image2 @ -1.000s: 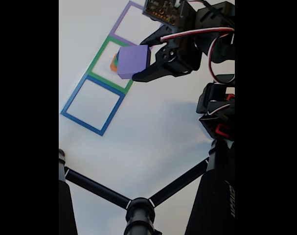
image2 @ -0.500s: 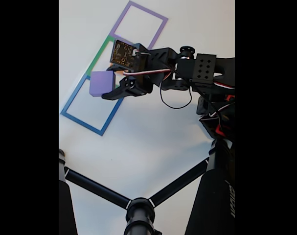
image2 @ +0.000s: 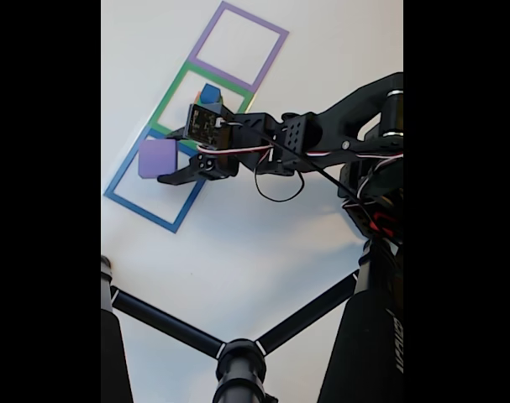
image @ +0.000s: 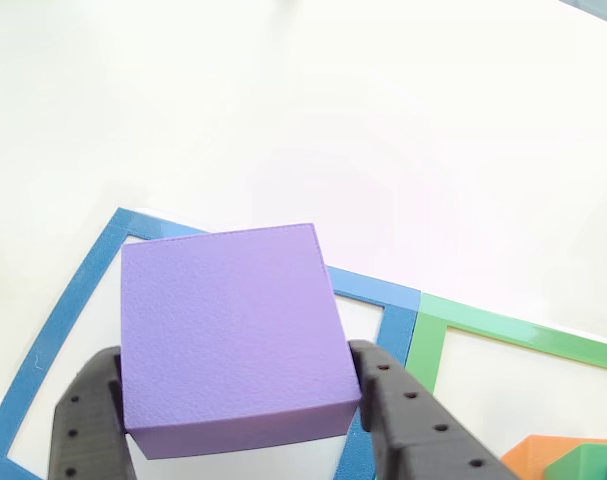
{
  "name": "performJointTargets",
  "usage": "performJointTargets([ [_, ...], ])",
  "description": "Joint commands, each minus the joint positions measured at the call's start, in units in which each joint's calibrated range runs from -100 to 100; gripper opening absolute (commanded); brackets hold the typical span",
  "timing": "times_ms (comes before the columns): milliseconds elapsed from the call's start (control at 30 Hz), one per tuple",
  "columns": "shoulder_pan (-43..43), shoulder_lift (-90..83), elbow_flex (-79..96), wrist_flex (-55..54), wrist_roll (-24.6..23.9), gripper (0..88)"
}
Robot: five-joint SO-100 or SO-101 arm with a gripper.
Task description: Tower of hanoi
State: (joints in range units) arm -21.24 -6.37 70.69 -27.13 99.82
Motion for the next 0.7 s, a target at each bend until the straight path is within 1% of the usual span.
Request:
performJointTargets([
  [0, 0.0, 4.0, -1.1, -6.8, 0.2, 17.7],
  [367, -2.4, 9.2, -2.4, -10.0, 0.2, 17.8],
  [667, -2.5, 12.6, -3.1, -12.2, 0.2, 17.7],
])
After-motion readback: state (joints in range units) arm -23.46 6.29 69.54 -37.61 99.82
